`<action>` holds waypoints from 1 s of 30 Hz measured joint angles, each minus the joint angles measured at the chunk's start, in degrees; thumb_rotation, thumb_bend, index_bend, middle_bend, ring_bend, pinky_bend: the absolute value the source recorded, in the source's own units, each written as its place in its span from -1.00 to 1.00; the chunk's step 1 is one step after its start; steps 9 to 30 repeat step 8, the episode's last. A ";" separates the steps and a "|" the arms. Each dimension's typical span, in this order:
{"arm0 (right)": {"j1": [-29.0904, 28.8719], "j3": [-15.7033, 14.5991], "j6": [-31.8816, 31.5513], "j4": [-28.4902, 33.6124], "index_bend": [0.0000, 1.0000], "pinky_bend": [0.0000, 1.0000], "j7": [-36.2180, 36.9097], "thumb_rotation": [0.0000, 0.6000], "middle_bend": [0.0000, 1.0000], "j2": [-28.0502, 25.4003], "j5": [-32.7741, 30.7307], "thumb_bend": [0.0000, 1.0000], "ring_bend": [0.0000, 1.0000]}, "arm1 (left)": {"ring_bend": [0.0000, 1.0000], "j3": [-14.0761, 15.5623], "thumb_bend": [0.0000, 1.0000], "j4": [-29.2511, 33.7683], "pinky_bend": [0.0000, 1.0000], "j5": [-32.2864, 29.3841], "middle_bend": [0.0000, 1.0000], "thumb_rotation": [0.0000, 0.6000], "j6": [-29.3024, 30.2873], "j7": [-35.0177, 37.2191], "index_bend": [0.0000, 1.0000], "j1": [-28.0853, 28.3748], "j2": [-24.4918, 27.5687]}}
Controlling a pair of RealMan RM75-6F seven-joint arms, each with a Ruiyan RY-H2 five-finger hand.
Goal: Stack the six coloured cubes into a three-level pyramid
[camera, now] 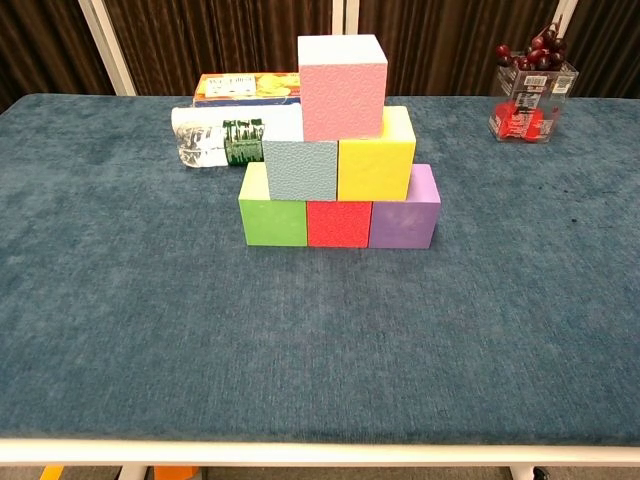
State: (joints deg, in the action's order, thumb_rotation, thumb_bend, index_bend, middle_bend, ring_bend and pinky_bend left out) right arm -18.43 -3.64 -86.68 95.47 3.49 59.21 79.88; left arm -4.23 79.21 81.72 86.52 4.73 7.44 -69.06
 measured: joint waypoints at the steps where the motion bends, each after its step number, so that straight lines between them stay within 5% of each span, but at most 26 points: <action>1: 1.45 -0.54 -1.26 -1.47 -1.00 -1.00 1.07 1.00 -1.00 0.88 1.07 -0.80 -1.00 | -0.84 0.19 -0.83 0.21 -0.92 0.20 -0.75 1.00 0.77 -0.35 -0.67 -0.47 -0.22; 8: 9.05 -2.71 -7.69 -8.35 -1.00 -1.00 5.74 1.00 -0.98 6.90 6.89 -0.80 -1.00 | -0.84 2.66 -0.85 2.42 -0.92 3.46 -0.75 1.00 7.42 -3.98 -0.67 -5.04 -2.74; 30: 9.05 -2.71 -7.69 -8.35 -1.00 -1.00 5.74 1.00 -0.98 6.90 6.89 -0.80 -1.00 | -0.84 2.66 -0.85 2.42 -0.92 3.46 -0.75 1.00 7.42 -3.98 -0.67 -5.04 -2.74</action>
